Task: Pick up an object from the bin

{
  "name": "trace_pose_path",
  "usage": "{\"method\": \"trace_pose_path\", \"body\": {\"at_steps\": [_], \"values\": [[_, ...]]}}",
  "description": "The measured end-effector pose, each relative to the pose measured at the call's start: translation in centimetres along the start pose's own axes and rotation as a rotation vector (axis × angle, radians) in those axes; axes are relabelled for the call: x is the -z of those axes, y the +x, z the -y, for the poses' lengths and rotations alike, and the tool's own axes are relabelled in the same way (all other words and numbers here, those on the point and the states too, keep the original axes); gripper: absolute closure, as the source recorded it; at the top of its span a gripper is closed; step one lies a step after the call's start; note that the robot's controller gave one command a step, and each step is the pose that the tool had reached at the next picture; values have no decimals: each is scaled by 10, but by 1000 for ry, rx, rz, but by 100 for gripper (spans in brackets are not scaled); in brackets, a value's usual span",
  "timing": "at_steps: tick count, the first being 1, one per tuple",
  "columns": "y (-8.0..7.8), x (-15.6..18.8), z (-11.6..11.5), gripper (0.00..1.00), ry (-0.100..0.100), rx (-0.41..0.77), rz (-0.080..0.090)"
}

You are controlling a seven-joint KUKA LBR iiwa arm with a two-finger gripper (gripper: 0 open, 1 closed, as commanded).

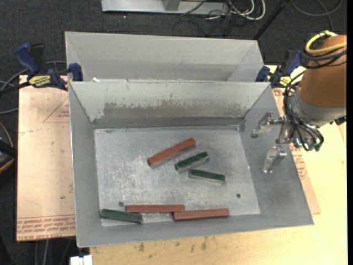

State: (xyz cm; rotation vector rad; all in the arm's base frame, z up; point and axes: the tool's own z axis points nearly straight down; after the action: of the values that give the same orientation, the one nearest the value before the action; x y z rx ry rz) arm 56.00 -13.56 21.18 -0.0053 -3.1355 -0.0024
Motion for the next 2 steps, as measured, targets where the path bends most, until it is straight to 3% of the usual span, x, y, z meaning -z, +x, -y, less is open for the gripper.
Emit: {"method": "trace_pose_path", "body": {"at_steps": [1, 2], "values": [[-2, 5, -1, 0, 2, 3, 8], [0, -48, -41, 0, 2, -19, 14]]}}
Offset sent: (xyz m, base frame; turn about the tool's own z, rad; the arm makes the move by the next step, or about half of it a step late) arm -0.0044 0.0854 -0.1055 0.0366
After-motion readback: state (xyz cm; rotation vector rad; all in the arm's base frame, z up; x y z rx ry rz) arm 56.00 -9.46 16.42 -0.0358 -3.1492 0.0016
